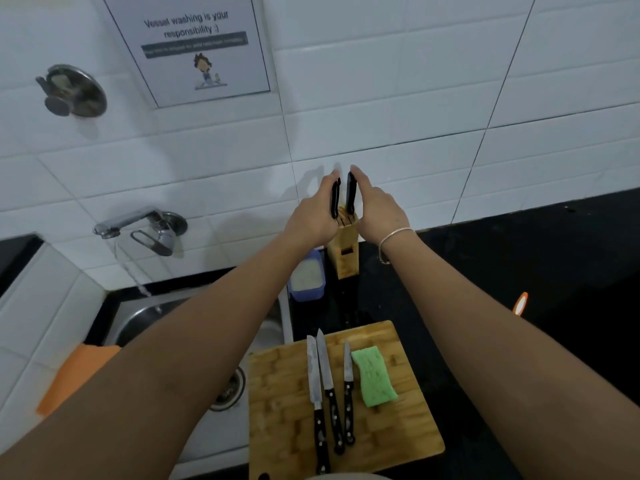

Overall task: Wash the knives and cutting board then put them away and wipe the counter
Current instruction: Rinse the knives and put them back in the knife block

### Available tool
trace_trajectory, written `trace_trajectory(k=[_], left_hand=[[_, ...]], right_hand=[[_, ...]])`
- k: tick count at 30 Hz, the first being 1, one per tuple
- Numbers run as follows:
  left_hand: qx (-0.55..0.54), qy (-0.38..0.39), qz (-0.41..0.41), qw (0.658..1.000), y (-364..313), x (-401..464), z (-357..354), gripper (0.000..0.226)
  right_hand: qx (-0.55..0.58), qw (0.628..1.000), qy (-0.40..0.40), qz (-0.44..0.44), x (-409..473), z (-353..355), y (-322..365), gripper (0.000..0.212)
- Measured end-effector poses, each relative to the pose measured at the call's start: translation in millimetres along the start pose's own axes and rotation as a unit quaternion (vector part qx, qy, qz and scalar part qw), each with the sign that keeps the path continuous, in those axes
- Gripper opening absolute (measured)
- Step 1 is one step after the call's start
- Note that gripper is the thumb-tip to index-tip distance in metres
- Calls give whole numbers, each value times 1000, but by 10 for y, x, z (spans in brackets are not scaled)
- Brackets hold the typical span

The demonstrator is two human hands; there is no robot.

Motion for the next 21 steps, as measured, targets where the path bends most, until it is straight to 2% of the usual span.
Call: trace_trajectory(k=[4, 6, 8, 9, 11, 13, 14, 16, 21], left_hand=[[-9, 4, -12, 1000, 12, -33, 46, 93], [-7, -22, -19, 1000, 96, -88, 26, 95], [-24, -55, -22, 998, 207, -189, -35, 95], [-32, -61, -17, 997, 272, -242, -79, 93], [-36, -51, 12, 998, 416, -375, -183, 88], [-15, -18, 53, 998, 592, -518, -307, 80], [-1, 1, 73, 997, 700, -594, -371, 76], [17, 42, 109, 993, 908, -757, -502, 67], [36, 115, 161, 980, 1291, -1165, -808, 44]], right_hand=[[68, 996, -58, -7, -180, -158, 42, 97], [113, 989, -96, -6, -348, -341, 68, 85], [126, 988, -91, 5, -512, -573, 78, 64], [116, 992, -53, 6, -583, -700, 77, 51], [67, 994, 92, -2, -718, -981, 91, 26], [6, 970, 244, 6, -859, -1240, 133, 10], [-18, 953, 302, 10, -925, -1348, 161, 7], [-62, 921, 383, -10, -1047, -1507, 222, 17], [-195, 832, 517, -49, -1342, -1749, 273, 20]])
Point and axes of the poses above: each hand's wrist, its own x-axis towards the middle knuckle, its own z-axis out of the back of the hand, y = z × x, the point moved 3 cm from there along x, towards the middle knuckle, and after that the axes turned 4 degrees about y, right-handed, at the moved point
